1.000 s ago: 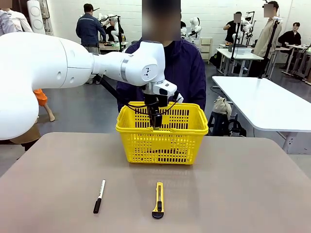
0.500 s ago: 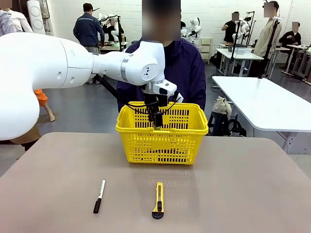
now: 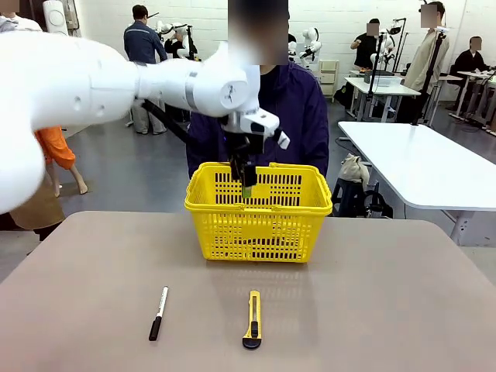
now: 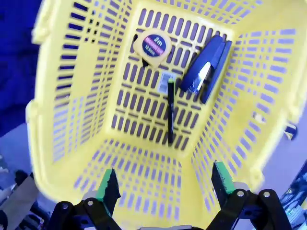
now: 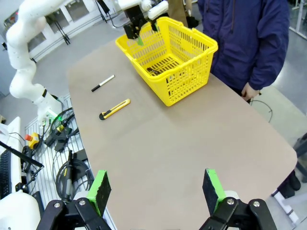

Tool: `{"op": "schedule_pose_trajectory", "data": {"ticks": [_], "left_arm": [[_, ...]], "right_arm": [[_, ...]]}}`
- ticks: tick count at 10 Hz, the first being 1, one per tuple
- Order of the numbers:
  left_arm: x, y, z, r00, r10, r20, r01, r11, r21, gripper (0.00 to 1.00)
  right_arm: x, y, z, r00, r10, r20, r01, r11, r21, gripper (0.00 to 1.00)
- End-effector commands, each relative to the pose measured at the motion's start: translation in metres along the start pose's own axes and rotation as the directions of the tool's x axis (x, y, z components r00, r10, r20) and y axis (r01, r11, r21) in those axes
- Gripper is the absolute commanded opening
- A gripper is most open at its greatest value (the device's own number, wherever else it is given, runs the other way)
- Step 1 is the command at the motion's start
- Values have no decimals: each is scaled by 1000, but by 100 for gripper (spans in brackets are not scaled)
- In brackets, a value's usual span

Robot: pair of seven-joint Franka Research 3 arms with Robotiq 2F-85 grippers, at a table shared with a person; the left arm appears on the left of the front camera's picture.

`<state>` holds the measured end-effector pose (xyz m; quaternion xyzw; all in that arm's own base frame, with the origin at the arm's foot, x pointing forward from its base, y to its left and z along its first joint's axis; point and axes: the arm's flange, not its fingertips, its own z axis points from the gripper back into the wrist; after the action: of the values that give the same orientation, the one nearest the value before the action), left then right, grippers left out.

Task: Place the items the person wants into the basket.
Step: Pick up the item the person points to and place it in the Market Basket.

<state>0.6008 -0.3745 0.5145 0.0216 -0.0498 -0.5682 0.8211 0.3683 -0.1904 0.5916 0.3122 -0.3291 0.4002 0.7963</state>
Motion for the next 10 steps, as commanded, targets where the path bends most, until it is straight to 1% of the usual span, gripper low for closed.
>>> {"op": "schedule_pose_trajectory", "data": {"ticks": [1, 2, 3, 4, 6, 7, 8, 10], "left_arm": [[-74, -48, 47, 998, 53, 44, -56, 996, 67, 100], [-116, -70, 69, 988, 100, 114, -115, 984, 134, 100], [-151, -85, 82, 978, 153, 139, -176, 969, 172, 100], [-187, -92, 90, 959, 218, 181, -252, 948, 194, 100], [-250, -93, 96, 901, 327, 286, -379, 913, 149, 100], [-273, -89, 97, 875, 364, 318, -417, 902, 113, 100], [-286, -85, 95, 866, 380, 325, -430, 898, 95, 100], [-298, -73, 93, 845, 420, 330, -462, 885, 57, 100]], "right_arm": [[2, -1, 1, 1000, 7, -4, -7, 1000, 6, 100], [2, -1, 1, 1000, 7, -4, -7, 1000, 6, 100], [2, -1, 1, 1000, 7, -4, -7, 1000, 6, 100], [2, -1, 1, 1000, 7, -4, -7, 1000, 6, 100], [2, -1, 1, 1000, 7, -4, -7, 1000, 6, 100], [2, -1, 1, 1000, 7, -4, -7, 1000, 6, 100], [2, -1, 1, 1000, 7, -4, -7, 1000, 6, 100], [2, -1, 1, 1000, 7, -4, -7, 1000, 6, 100]]}}
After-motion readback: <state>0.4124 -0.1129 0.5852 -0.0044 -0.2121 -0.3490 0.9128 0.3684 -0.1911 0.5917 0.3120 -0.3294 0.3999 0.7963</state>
